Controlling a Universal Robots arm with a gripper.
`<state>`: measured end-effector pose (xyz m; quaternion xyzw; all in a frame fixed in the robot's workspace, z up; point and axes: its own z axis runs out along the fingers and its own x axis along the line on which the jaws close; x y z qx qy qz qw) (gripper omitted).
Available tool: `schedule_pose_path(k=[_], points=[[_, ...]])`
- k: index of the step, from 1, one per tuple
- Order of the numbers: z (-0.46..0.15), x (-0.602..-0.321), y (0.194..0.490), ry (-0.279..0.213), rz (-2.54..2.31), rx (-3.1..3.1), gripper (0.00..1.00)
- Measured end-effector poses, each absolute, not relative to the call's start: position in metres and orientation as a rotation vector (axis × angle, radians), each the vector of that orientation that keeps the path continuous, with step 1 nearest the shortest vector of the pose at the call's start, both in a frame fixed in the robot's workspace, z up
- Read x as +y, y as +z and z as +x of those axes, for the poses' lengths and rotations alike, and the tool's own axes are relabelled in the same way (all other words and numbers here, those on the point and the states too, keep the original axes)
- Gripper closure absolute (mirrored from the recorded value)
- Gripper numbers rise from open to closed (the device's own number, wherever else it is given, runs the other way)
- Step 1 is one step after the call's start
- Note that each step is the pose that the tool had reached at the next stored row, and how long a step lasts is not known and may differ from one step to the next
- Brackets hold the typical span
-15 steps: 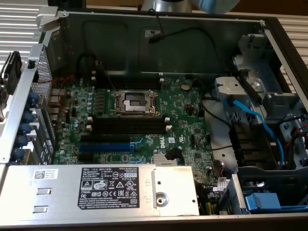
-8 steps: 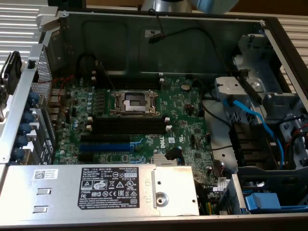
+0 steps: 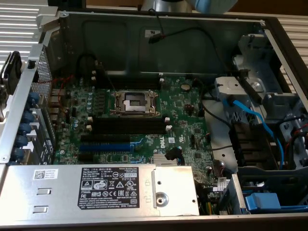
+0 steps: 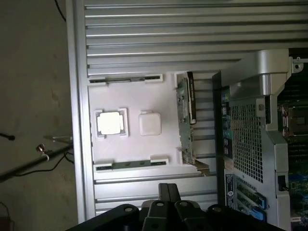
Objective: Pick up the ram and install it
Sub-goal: 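Reach for the ram, then pick up the ram and move it above insertion slot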
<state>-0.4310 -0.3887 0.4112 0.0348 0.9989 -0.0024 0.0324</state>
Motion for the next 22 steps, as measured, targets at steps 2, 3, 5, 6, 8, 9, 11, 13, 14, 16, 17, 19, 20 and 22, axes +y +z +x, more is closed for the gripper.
schedule_pose_path(k=[2,3,5,6,8,9,11,13,14,16,17,19,20,22], points=[[-0.439,-0.386,0.411,-0.007,0.107,3.075,0.90],[-0.441,-0.385,0.410,-0.007,0.107,3.075,0.90],[-0.444,-0.382,0.410,-0.007,0.106,3.075,0.90],[-0.446,-0.380,0.410,-0.007,0.106,3.075,0.90],[-0.449,-0.376,0.410,-0.007,0.106,3.075,0.90],[-0.450,-0.374,0.410,-0.007,0.106,3.075,0.90],[-0.457,-0.371,0.409,-0.007,0.106,3.075,0.90],[-0.464,-0.369,0.408,-0.007,0.106,3.075,0.90],[-0.467,-0.368,0.408,-0.007,0.106,3.075,0.90],[-0.468,-0.367,0.407,-0.007,0.106,3.075,0.90],[-0.468,-0.367,0.407,-0.007,0.106,3.075,0.90],[-0.468,-0.367,0.407,-0.007,0.105,3.075,0.90],[-0.468,-0.367,0.407,-0.007,0.106,3.075,0.90],[-0.468,-0.367,0.407,-0.007,0.105,3.075,0.90]])
